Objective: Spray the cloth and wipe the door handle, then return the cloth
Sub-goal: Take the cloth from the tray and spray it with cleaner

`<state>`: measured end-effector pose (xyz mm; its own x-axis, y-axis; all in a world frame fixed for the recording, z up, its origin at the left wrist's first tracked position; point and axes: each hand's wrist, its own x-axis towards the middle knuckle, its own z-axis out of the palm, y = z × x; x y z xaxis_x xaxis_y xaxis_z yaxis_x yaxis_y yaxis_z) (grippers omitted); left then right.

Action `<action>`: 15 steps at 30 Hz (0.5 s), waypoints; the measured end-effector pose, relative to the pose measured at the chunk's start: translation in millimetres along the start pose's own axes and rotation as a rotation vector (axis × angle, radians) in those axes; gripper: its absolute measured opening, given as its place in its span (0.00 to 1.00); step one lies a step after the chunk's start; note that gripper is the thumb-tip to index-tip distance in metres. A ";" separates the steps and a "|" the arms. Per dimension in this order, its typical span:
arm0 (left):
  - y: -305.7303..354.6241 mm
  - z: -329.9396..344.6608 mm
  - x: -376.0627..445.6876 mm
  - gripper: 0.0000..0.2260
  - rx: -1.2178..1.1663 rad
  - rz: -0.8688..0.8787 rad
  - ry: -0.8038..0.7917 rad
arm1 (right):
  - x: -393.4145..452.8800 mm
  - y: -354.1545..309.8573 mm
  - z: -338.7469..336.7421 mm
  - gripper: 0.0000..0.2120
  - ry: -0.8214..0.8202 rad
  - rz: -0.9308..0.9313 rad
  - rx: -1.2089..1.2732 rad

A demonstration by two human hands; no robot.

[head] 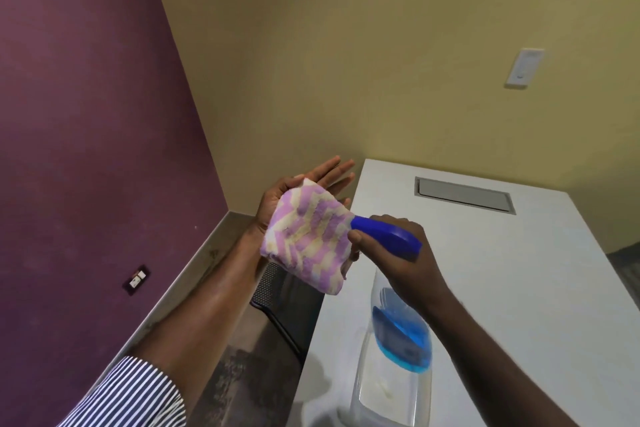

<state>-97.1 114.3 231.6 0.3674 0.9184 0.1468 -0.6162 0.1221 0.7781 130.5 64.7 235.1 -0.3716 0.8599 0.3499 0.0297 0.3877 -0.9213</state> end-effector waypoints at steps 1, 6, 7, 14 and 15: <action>3.1 0.7 3.2 0.32 0.005 -0.002 -0.016 | 0.3 0.1 1.8 0.09 0.025 -0.008 -0.019; 13.4 7.1 8.8 0.33 0.043 -0.015 -0.073 | 2.2 3.8 0.4 0.21 0.121 -0.073 -0.120; 14.6 8.4 9.0 0.35 0.054 -0.012 -0.077 | 2.5 4.9 -1.3 0.21 0.120 -0.073 -0.131; 20.5 12.3 8.2 0.38 0.072 0.000 -0.093 | 2.0 6.3 -6.9 0.09 0.119 -0.077 -0.234; 21.2 12.5 8.3 0.37 0.071 0.002 -0.093 | 1.6 7.6 -7.8 0.04 0.119 -0.084 -0.227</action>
<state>-98.4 119.7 256.9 0.4317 0.8792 0.2017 -0.5668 0.0904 0.8189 137.4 71.6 229.9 -0.2703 0.8494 0.4532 0.2154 0.5121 -0.8315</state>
